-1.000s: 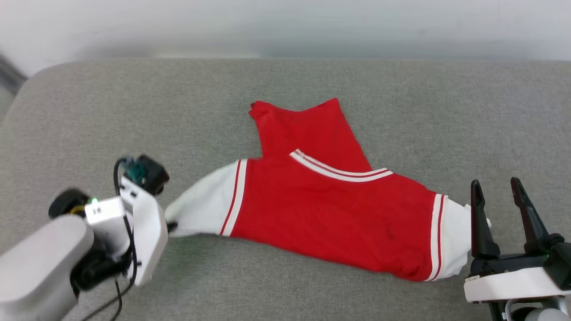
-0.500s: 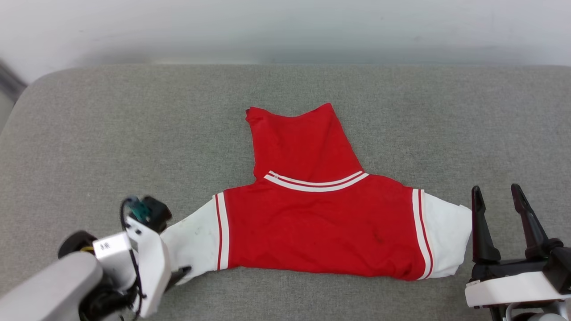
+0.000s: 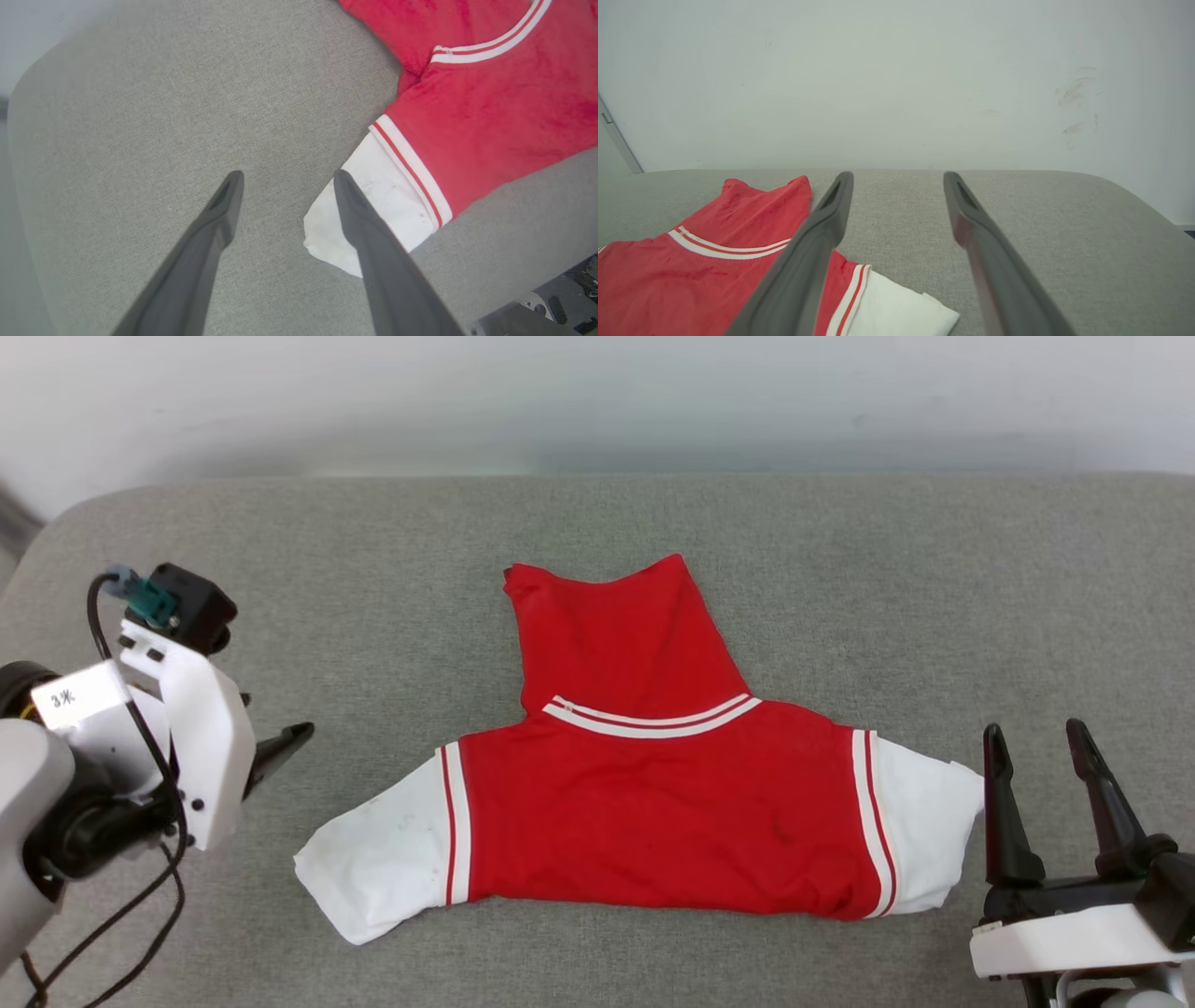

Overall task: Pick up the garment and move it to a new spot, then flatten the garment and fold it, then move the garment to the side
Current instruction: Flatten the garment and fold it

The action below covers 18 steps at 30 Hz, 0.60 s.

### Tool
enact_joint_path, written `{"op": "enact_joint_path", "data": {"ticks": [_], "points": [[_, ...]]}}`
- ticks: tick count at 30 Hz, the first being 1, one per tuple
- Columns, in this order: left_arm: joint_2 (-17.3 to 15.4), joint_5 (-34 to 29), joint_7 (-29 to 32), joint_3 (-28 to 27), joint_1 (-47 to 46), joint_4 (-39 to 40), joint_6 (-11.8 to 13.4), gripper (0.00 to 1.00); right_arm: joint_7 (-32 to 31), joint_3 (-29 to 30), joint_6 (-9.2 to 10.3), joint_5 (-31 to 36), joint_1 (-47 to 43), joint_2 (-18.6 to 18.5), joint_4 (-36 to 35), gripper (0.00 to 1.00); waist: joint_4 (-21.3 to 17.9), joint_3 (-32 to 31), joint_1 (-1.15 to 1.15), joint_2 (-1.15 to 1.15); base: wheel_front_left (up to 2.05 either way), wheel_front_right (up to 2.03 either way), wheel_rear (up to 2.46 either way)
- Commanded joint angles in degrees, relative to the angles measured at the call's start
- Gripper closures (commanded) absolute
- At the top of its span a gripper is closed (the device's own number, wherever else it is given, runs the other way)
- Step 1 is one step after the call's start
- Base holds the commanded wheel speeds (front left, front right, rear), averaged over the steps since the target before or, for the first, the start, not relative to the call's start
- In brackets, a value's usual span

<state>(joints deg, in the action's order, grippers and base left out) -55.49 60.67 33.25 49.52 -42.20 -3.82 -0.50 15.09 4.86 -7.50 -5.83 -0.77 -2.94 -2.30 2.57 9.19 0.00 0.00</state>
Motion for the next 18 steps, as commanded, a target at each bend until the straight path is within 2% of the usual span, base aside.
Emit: {"op": "enact_joint_path", "data": {"ticks": [1, 9, 18], "points": [[-0.46, 0.10, 1.24, 0.17, -0.69, -0.49, 0.14, 0.00, 0.12, -0.13, 0.02, -0.12, 1.03, 0.11, -0.38, 0.00, -0.52, 0.75, 0.00, 0.00, 0.00, 0.00, 0.00], [1.81, 1.31, 7.79, 4.11, 0.83, -6.11, -1.09, 0.00, 0.11, -0.06, 0.02, -0.04, 2.22, 0.12, -0.59, 0.00, -2.42, 3.32, 0.00, 0.00, 0.00, 0.00, 0.00], [6.00, 2.18, 7.52, 7.65, 5.45, -14.99, -2.48, 0.00, 0.11, -0.14, 0.02, -0.06, 3.20, 0.12, -0.62, 0.00, -3.96, 4.73, 0.00, 0.00, 0.00, 0.00, 0.00]]}}
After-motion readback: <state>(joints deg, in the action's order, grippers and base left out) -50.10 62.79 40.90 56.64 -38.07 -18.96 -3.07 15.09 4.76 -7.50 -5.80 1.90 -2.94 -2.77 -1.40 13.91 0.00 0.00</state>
